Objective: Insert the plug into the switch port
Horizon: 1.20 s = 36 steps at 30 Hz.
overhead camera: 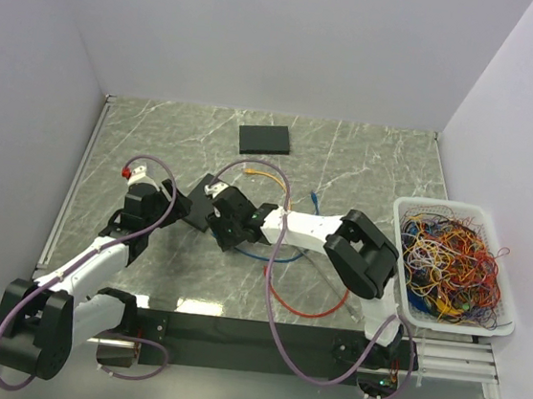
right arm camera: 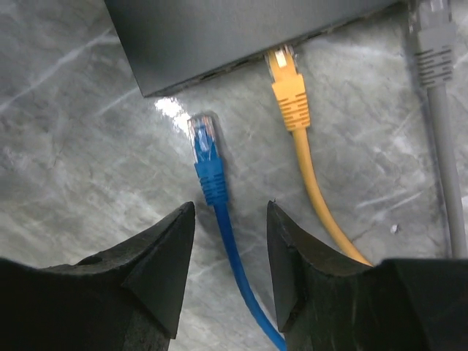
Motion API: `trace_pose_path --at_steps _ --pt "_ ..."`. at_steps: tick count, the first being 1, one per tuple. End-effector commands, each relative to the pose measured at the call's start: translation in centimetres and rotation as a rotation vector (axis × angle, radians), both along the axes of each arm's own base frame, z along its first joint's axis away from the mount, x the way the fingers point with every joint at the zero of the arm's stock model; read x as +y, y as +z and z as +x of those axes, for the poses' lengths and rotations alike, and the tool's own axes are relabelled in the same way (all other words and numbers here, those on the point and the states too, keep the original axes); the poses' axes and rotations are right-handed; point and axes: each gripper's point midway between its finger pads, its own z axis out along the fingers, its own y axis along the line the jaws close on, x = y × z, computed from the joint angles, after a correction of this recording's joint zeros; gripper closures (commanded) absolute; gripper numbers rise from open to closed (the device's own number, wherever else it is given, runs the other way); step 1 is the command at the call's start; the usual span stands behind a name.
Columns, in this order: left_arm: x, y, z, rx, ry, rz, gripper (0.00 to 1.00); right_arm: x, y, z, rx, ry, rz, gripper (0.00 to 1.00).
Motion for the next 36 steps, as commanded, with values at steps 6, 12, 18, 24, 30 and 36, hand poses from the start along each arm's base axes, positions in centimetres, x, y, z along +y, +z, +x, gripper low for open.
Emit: trace_pose_path --at_steps 6,12,18,24,30,36 --pt "-0.2 0.8 0.5 -0.045 -0.018 -0.003 0.26 1.6 -0.3 0.5 0.000 0.001 0.010 0.51" --pt "-0.2 0.8 0.4 -0.045 -0.018 -0.002 0.26 1.6 -0.6 0.5 0.003 0.004 0.003 0.69" --pt "-0.1 0.9 0.4 -0.048 -0.019 -0.002 0.26 1.4 -0.2 0.6 -0.016 0.005 0.007 0.92" --pt "-0.1 0.8 0.3 -0.044 -0.018 -0.002 0.26 1.1 2.7 0.6 -0.074 0.004 0.082 1.00" --pt "-0.5 2.1 0.2 -0.063 -0.021 -0.033 0.27 0.7 5.3 0.2 -0.121 0.009 0.172 1.00" --pt "-2.1 5.8 -0.2 -0.167 -0.085 -0.129 0.27 0.7 8.2 -0.9 -0.153 0.046 0.290 1.00"
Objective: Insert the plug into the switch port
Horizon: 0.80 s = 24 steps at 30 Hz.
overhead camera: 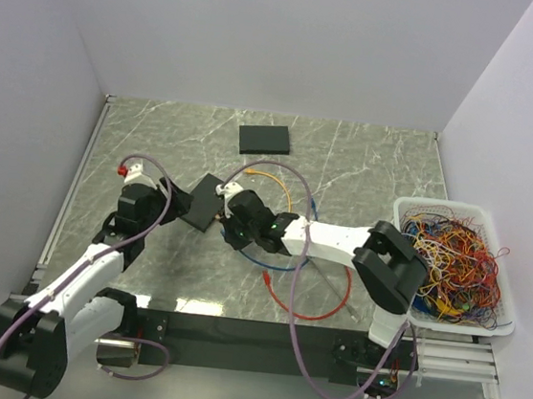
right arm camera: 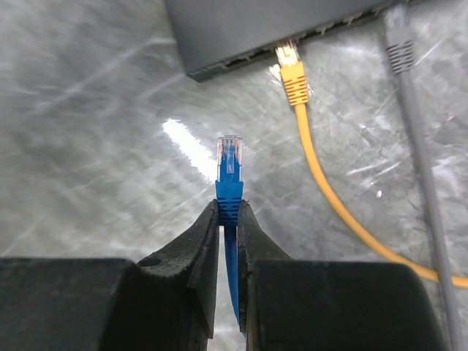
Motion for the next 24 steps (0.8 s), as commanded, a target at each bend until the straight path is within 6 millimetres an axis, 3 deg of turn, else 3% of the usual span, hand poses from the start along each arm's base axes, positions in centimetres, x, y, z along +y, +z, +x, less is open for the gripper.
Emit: trace_pose_path --at_steps 1,2,9,11,19,24 --pt "-1.9 3.8 -0.4 -0.113 -0.081 -0.104 0.27 1.3 4.6 -0.4 -0.077 0.041 0.164 1.00" --pt "-2.2 4.6 -0.5 -0.139 -0.095 -0.125 0.27 1.6 6.4 -0.5 -0.104 0.055 0.224 1.00" --pt "-5.3 8.3 -2.3 -0.247 -0.232 -0.319 0.35 1.2 10.7 -2.8 -0.154 0.136 0.411 1.00" --pt "-6.1 8.4 -2.7 -0.244 -0.264 -0.338 0.38 0.8 11.5 -3.1 -0.172 0.143 0.447 1.00" --pt "-10.1 9.1 -3.6 -0.232 -0.349 -0.375 0.47 0.1 12.4 -3.0 -0.186 0.129 0.485 1.00" --pt "-11.4 8.6 -3.6 -0.201 -0.357 -0.362 0.49 -0.3 12.8 -2.7 -0.195 0.111 0.499 1.00"
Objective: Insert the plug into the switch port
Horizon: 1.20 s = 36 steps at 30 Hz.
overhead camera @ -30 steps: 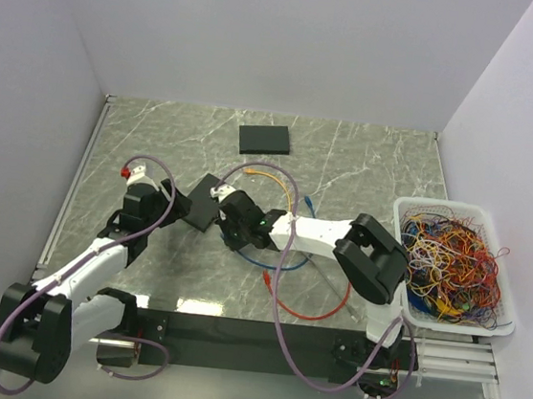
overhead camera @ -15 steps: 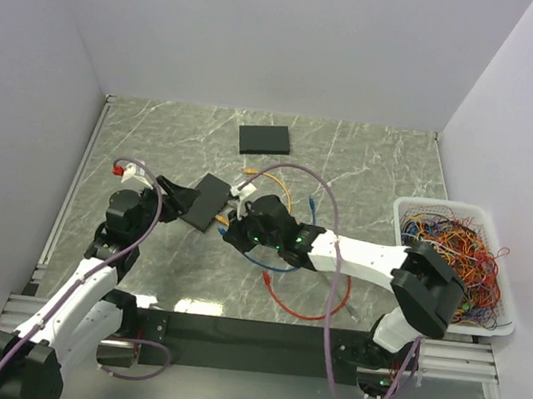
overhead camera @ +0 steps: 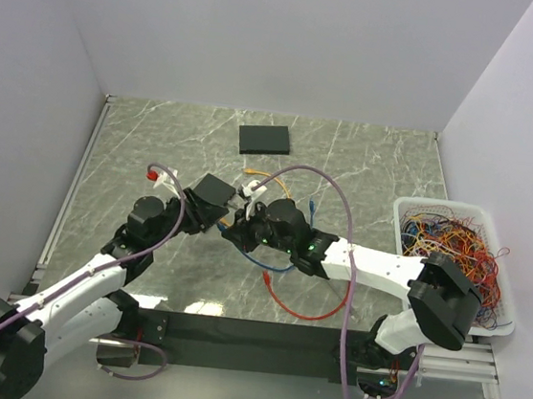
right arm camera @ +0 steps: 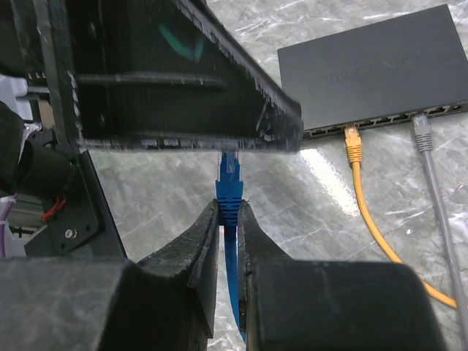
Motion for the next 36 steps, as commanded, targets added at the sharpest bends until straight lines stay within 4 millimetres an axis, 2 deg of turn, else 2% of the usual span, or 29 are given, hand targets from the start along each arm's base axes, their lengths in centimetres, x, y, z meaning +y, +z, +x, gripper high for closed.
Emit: trace_pose_path --at_steps 1,11,27,30,36 --pt "-0.6 2.7 0.9 -0.062 0.020 -0.035 0.50 -0.2 2.9 0.5 -0.046 -0.017 0.088 1.00" --pt "-0.8 2.8 0.8 -0.059 0.024 -0.030 0.61 -0.2 2.6 0.8 -0.032 -0.025 0.086 1.00" --pt "-1.1 2.2 0.4 -0.042 0.012 -0.022 0.64 -1.0 2.6 2.1 -0.033 -0.103 0.092 1.00" --pt "-1.2 2.4 0.3 -0.046 0.008 -0.028 0.68 -0.8 2.3 2.2 -0.022 -0.105 0.085 1.00" --pt "-1.4 2.5 0.2 -0.049 0.003 -0.026 0.87 -0.8 2.1 2.4 -0.018 -0.112 0.081 1.00"
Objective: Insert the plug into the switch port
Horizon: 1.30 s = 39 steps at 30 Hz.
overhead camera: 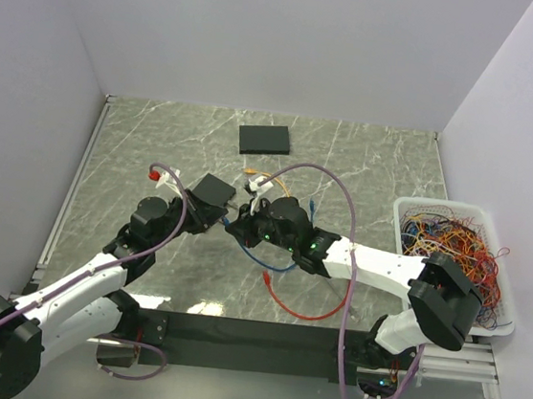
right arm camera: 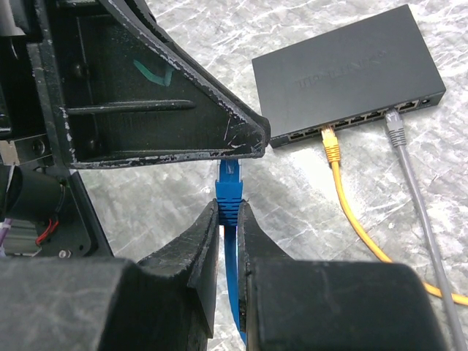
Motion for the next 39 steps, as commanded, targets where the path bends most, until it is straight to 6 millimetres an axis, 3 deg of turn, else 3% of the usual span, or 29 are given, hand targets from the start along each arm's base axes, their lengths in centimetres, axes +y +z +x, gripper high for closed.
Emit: trace_pose_path --at_steps 1,4,6,7,11,14,19,22,39 --pt "-0.4 2.4 0.4 -0.055 0.000 -0.031 0.93 0.0 1.9 0.9 -0.034 -0.031 0.055 1.00" --pt "-0.5 2.2 0.4 -0.053 0.000 -0.026 0.99 -0.1 2.0 1.1 -0.031 -0.050 0.051 0.99" --pt "-0.4 2.1 0.4 -0.049 0.002 -0.026 1.00 -0.2 2.0 1.2 -0.033 -0.056 0.050 0.81" --pt "-0.5 2.0 0.4 -0.048 0.002 -0.025 0.99 -0.4 2.1 1.2 -0.034 -0.063 0.053 0.63" --pt "-0.5 1.9 0.4 -0.046 0.000 -0.023 0.99 -0.9 2.8 1.2 -0.042 -0.078 0.084 0.46" --pt "-0.5 1.9 0.5 -0.046 0.002 -0.024 0.99 -1.2 3.1 1.1 -0.041 -0.074 0.106 0.46" --pt "-0.6 2.0 0.4 -0.048 0.002 -0.028 1.00 -0.9 3.0 0.8 -0.019 -0.033 0.117 0.59" --pt "-0.6 2.0 0.4 -0.050 0.003 -0.027 0.99 -0.7 3.0 0.7 -0.013 -0.016 0.124 0.62" --pt "-1.0 2.2 0.4 -0.051 -0.009 -0.036 0.99 0.1 2.4 0.5 0.008 0.018 0.110 0.64"
